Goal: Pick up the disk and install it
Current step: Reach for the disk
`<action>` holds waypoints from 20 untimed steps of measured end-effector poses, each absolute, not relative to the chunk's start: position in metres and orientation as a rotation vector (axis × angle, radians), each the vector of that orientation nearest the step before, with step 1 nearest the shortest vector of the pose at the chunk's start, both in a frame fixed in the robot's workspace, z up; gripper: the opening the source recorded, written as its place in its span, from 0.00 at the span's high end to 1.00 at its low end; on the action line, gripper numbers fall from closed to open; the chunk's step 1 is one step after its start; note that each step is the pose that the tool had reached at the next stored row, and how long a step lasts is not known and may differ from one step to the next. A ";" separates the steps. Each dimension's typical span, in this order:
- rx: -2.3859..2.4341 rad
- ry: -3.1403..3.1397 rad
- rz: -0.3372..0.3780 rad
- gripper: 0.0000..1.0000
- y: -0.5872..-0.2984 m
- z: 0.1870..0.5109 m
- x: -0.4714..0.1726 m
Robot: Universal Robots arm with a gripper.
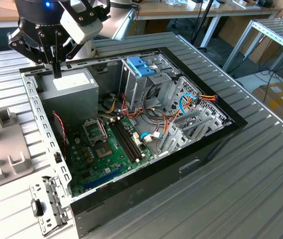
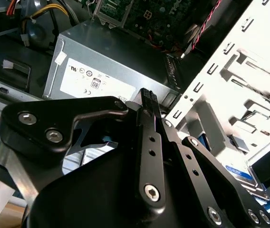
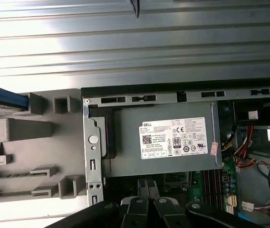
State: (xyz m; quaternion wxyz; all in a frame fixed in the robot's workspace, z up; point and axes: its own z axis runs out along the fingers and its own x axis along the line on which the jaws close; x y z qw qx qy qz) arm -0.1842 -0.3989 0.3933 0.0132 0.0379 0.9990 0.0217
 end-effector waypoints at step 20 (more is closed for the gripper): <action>0.118 3.112 0.068 0.89 -0.399 0.393 -0.196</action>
